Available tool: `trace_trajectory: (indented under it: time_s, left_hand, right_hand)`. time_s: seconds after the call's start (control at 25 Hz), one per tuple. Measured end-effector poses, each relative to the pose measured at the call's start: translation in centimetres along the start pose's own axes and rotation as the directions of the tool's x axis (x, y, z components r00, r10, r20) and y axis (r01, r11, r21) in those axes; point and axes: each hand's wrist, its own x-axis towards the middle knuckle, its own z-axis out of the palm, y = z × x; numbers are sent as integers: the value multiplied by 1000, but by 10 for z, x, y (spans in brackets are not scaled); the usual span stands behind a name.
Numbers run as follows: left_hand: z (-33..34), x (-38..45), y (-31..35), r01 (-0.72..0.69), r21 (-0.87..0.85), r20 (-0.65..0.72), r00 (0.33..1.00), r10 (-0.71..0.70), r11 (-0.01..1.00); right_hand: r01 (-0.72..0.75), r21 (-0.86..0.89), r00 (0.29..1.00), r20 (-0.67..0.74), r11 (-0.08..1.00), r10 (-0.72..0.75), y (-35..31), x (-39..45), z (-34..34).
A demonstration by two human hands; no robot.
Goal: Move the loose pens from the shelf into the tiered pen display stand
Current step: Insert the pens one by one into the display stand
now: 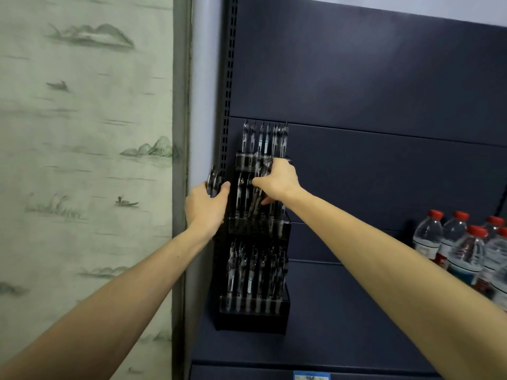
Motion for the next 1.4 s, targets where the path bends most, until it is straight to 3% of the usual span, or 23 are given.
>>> trace_trajectory:
  time_s: [0.28, 0.56, 0.84, 1.4]
  left_hand:
    - [3, 4, -7, -4, 22, -5, 1000, 4, 1000]
    - [11, 5, -6, -16, 4, 5, 1000, 16, 1000]
    - [10, 1, -13, -29, 17, 2, 1000, 29, 999]
    - [-16, 6, -25, 14, 19, -35, 999, -14, 1000]
  right_hand:
    - [-3, 72, 1000, -1, 997, 3, 9, 4, -10]
    - [97, 57, 994, -64, 994, -94, 7, 12, -28]
    - [106, 96, 988, 101, 990, -115, 11, 13, -23]
    - [216, 39, 958, 183, 976, -220, 0, 7, 1]
